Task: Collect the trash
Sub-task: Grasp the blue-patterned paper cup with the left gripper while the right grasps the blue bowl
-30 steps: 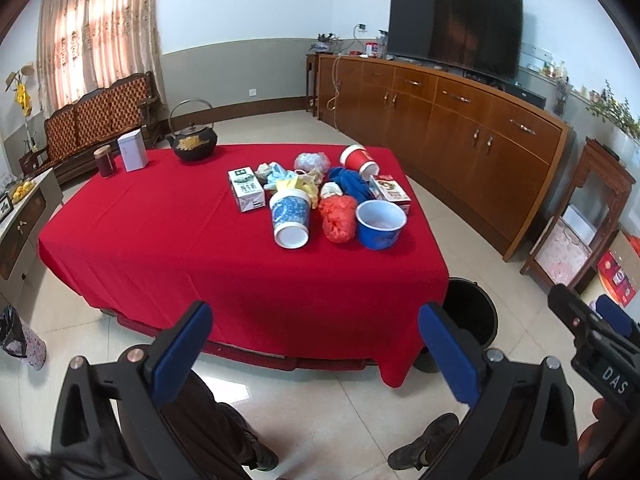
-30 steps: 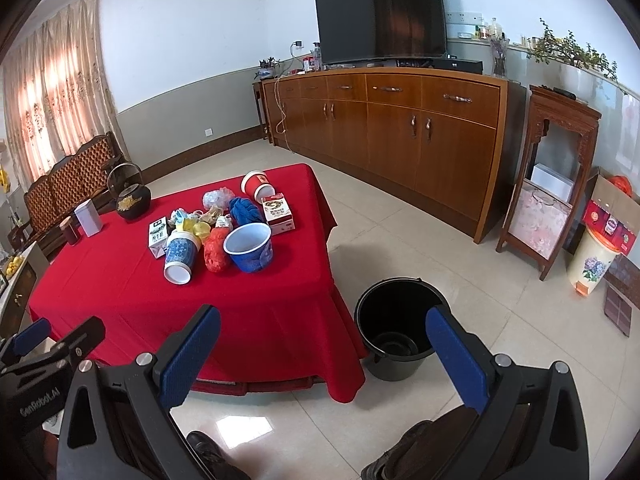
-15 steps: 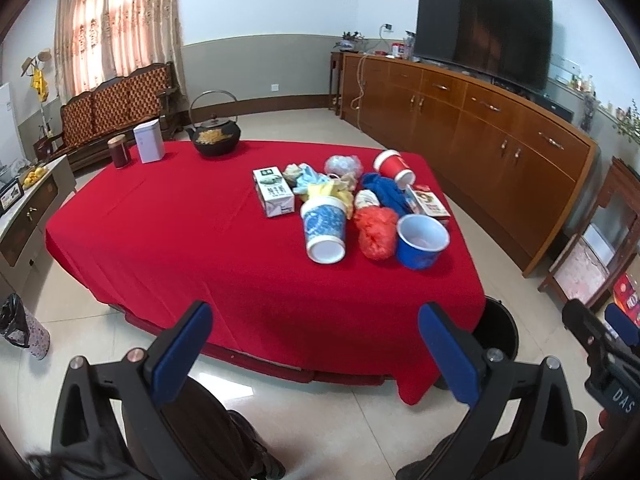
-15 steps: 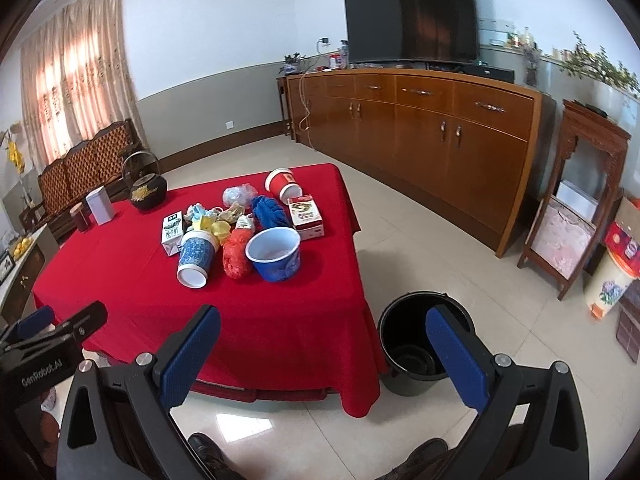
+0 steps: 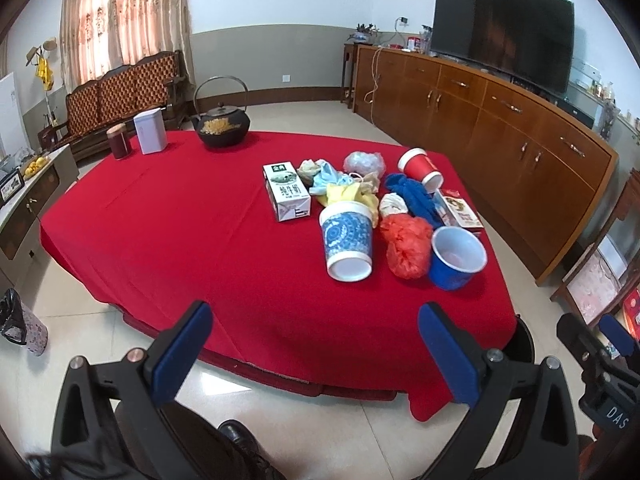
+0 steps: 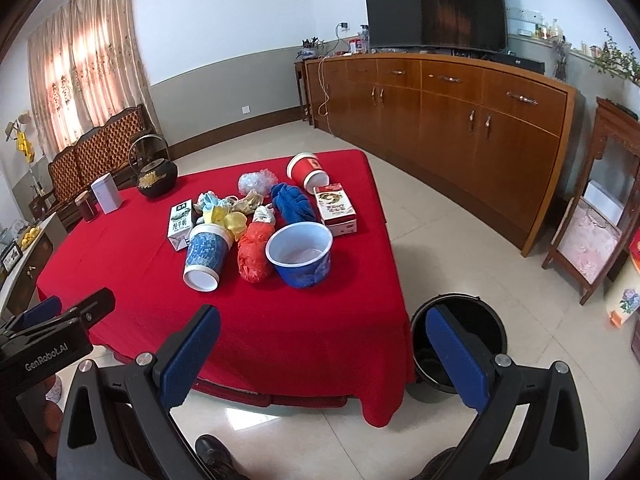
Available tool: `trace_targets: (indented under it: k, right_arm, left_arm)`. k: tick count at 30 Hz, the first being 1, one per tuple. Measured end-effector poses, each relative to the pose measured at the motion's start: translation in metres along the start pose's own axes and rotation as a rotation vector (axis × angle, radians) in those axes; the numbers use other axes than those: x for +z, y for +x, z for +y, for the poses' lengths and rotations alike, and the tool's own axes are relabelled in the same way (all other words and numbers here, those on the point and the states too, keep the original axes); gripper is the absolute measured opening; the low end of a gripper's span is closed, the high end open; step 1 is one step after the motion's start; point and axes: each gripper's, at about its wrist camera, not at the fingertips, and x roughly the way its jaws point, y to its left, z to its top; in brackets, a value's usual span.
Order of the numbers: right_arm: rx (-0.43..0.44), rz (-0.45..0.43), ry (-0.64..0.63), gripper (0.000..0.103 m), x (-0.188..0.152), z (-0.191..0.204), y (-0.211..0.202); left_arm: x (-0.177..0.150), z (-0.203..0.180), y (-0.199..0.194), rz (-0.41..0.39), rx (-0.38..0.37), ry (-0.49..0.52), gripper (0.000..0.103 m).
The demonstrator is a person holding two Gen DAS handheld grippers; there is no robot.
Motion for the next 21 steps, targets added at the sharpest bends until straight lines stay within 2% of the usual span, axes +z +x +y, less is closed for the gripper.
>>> trace_targets:
  k: [6, 13, 21]
  right_arm:
    - [0.025, 0.041, -0.005, 0.103, 0.011, 0.007, 0.042]
    - [0.013, 0.063, -0.029, 0.103, 0.022, 0.011, 0.095]
    - [0.033, 0.134, -0.041, 0.103, 0.019, 0.013, 0.149]
  left_arm:
    - [0.011, -0.003, 0.030, 0.022, 0.004, 0.004, 0.103]
    - [0.022, -0.009, 0.066, 0.049, -0.001, 0.025, 0.103]
    - [0.028, -0.013, 0.102, 0.091, -0.005, 0.030, 0.103]
